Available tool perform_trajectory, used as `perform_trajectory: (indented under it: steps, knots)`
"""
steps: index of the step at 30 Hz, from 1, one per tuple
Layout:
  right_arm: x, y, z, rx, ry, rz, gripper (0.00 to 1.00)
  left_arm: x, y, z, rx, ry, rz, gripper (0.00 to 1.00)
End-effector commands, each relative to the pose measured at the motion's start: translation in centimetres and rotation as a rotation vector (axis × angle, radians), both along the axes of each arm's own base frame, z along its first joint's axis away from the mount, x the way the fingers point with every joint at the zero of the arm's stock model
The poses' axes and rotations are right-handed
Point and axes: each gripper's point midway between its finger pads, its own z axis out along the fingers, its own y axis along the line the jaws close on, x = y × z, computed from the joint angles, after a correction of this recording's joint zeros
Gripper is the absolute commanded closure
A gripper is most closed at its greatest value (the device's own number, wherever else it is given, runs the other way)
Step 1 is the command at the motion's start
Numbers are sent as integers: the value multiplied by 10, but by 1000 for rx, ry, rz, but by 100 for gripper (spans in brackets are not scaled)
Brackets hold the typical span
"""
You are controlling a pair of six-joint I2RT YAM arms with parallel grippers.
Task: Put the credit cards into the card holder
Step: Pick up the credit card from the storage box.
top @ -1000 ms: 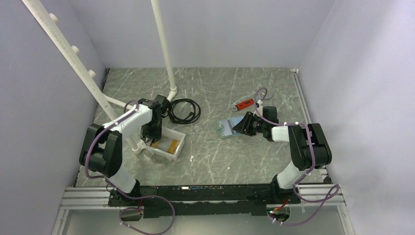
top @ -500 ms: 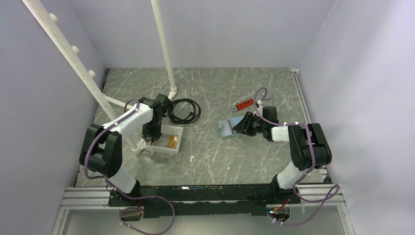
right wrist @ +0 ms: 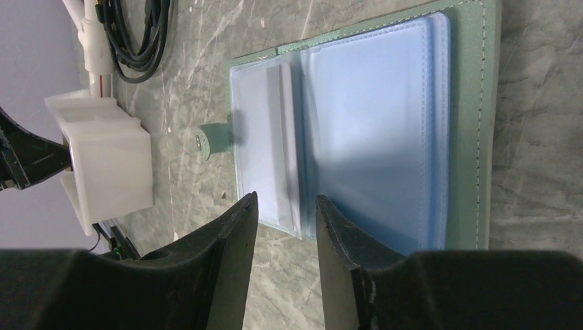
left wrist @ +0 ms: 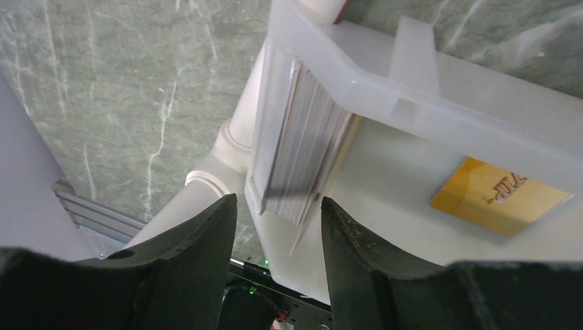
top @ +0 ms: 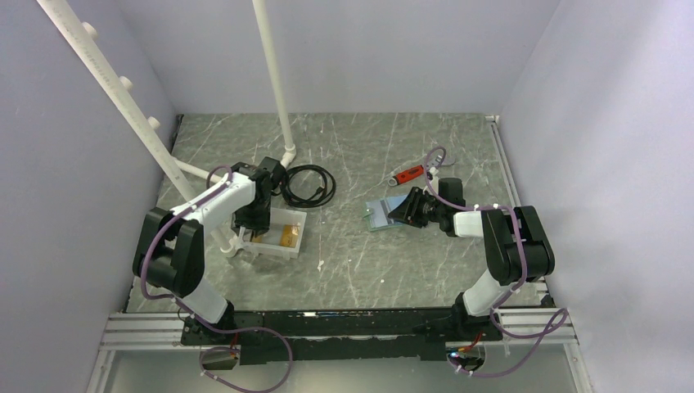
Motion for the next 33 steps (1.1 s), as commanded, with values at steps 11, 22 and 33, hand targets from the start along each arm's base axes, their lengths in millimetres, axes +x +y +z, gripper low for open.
perform_trajectory:
  steps: [11, 22, 33]
  knots:
    - [-4, 6, -4, 6, -1, 34, 61, 6, 9, 21, 53, -60, 25, 63]
    - [-4, 7, -4, 3, 0, 38, 60, 4, 6, 27, 53, -61, 21, 80]
    - [-3, 8, -1, -1, -12, 43, 60, 1, -16, 66, -73, -113, 18, 96]
